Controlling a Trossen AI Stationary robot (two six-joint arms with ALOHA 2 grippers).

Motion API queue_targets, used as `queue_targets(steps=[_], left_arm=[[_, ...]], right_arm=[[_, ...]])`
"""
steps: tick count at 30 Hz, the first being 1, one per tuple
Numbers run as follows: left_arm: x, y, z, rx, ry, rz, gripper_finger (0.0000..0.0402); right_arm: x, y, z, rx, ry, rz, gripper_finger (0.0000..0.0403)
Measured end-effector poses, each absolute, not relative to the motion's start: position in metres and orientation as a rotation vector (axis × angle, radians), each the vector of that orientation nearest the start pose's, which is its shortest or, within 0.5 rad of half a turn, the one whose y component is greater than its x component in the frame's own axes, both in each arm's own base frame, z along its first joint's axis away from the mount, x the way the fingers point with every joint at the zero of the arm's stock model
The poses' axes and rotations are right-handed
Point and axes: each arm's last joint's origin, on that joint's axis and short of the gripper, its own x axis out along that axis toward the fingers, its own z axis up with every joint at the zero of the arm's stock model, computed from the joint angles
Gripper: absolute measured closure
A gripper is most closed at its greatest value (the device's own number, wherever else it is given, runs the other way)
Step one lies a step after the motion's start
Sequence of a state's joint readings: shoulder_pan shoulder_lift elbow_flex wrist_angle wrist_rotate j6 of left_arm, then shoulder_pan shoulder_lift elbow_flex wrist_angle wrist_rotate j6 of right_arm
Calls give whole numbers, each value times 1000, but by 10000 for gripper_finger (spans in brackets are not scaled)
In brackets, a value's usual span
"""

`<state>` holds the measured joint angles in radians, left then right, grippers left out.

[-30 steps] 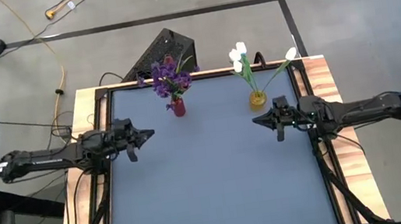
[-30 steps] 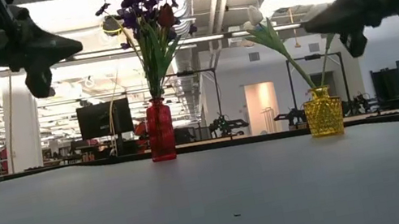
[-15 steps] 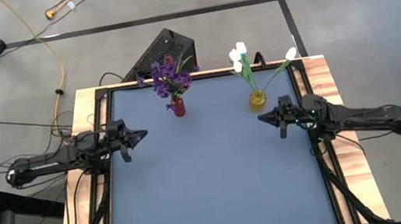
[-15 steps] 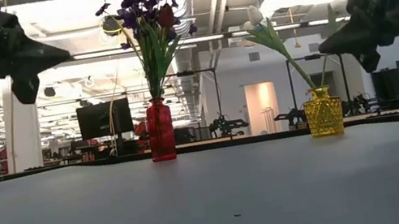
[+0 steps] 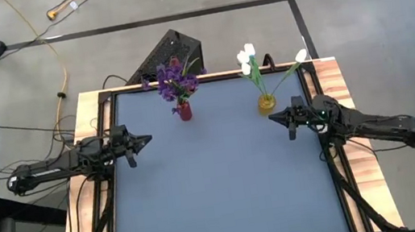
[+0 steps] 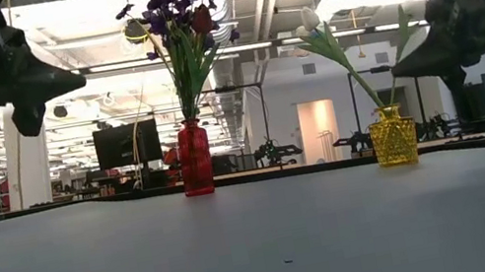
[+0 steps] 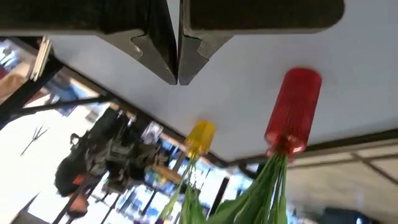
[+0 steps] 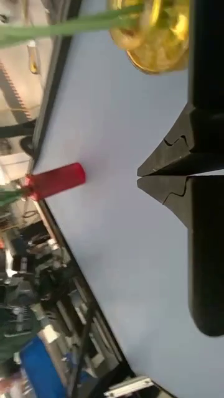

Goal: Sort flowers into vase by color
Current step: Return to Home Position

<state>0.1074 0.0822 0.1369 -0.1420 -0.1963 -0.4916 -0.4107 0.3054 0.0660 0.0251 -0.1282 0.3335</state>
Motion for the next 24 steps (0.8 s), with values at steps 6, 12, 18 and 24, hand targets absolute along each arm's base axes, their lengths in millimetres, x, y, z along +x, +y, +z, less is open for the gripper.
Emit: queue_targets(steps=[6,12,18,24], left_arm=[[101,15,171,-521,-107,251,401],[101,14,173,-422,-82,199,401],[101,14,165,-261,7,202,401],[102,16,164,-237,30,280,401]], right_arm=[[106,-46,154,376,108,-312,381],[106,-47,154,220,127,-310,369],[105,-46,153,166,151,-307,360],[105,-46,152,164,152,-307,361]])
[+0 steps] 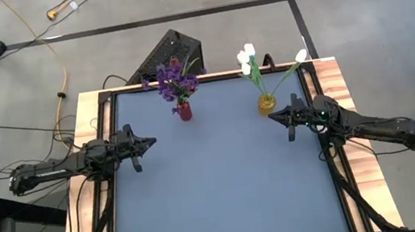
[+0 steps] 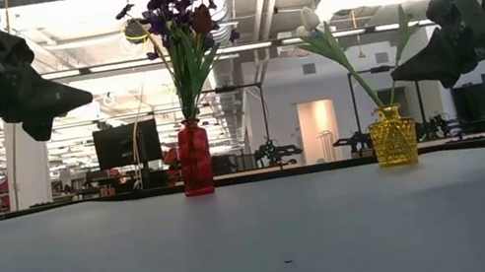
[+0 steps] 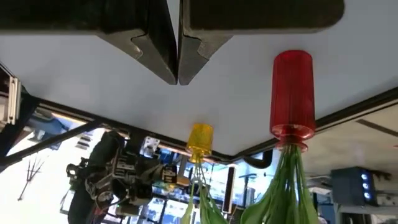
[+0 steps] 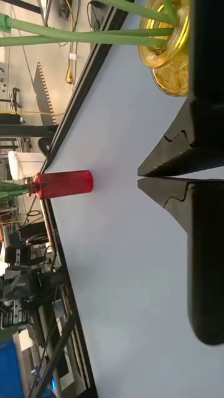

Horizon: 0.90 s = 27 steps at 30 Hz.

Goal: Sort flowers into vase by color
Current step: Return to Home Position

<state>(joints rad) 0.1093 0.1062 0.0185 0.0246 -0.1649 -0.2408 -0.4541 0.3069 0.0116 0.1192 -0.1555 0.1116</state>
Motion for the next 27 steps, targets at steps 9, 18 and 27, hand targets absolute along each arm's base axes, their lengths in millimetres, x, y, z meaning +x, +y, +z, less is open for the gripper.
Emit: queue_targets(steps=[9,18,27], left_arm=[[102,16,164,-239,34,274,401],[102,16,163,-240,35,274,401],[102,16,163,-240,35,274,401]], right_arm=[[105,-46,152,165,156,-309,361],[105,-46,150,171,174,-311,360],[105,-46,150,173,174,-311,360]])
